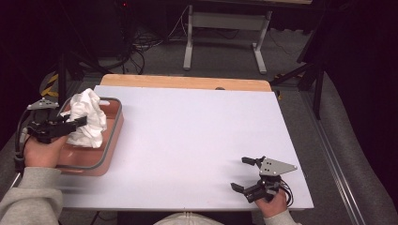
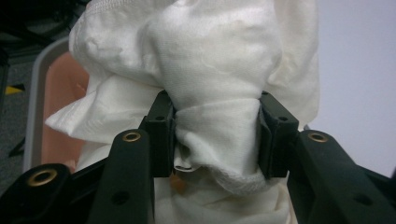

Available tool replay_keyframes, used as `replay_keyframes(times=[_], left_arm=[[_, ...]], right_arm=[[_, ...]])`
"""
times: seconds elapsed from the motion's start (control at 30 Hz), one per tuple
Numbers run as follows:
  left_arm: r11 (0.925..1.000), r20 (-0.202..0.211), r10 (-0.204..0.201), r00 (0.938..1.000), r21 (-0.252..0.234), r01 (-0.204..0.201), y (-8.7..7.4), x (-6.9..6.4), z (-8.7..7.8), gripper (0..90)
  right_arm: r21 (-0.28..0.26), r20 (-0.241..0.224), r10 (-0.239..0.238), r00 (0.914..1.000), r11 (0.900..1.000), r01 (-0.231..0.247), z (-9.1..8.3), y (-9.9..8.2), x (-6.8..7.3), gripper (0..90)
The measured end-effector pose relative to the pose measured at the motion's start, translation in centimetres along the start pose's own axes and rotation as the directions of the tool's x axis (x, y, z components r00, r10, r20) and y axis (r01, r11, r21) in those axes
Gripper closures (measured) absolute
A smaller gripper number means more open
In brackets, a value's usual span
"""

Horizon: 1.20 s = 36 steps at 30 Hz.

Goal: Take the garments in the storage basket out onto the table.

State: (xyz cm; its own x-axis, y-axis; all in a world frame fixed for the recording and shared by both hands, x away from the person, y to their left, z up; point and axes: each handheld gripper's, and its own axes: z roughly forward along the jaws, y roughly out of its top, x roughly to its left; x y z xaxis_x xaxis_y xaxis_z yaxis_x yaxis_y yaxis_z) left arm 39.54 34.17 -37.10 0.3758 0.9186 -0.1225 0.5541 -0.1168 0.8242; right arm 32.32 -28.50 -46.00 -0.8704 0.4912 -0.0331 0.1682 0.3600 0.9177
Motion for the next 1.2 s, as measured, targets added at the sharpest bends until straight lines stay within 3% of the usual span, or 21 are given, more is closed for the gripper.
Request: replay_keyframes(times=[0.23, 0.5, 0.7, 1.0, 1.2], left_arm=[[0.9984, 0.020, -0.003, 0.9998, -0.057, 0.004, 0.2, -0.3, -0.8, 57.1], [0.9907, 0.055, 0.021, 0.9983, -0.135, -0.013, 0.2, -0.8, -1.6, 56.8], [0.9867, 0.073, 0.033, 0.9968, -0.161, -0.021, 0.4, -1.4, -2.1, 56.8], [0.9794, 0.121, 0.069, 0.9903, -0.197, -0.044, 1.1, -2.7, -2.9, 56.7], [0.9715, 0.160, 0.106, 0.9814, -0.227, -0.068, 1.6, -4.5, -3.2, 56.6]], right_arm=[[0.000, 0.001, 0.001, 1.0000, 1.0000, -0.001, 0.0, 0.0, 0.0, 0.2], [-0.002, 0.000, 0.000, 1.0000, 1.0000, 0.000, -0.1, 0.0, 0.0, 0.2], [-0.002, 0.001, 0.000, 1.0000, 1.0000, 0.000, -0.1, 0.0, 0.0, 0.2], [-0.003, 0.001, -0.001, 1.0000, 1.0000, 0.001, -0.1, 0.0, 0.0, 0.2], [-0.004, 0.001, -0.003, 1.0000, 1.0000, 0.003, -0.1, 0.0, 0.0, 0.2]])
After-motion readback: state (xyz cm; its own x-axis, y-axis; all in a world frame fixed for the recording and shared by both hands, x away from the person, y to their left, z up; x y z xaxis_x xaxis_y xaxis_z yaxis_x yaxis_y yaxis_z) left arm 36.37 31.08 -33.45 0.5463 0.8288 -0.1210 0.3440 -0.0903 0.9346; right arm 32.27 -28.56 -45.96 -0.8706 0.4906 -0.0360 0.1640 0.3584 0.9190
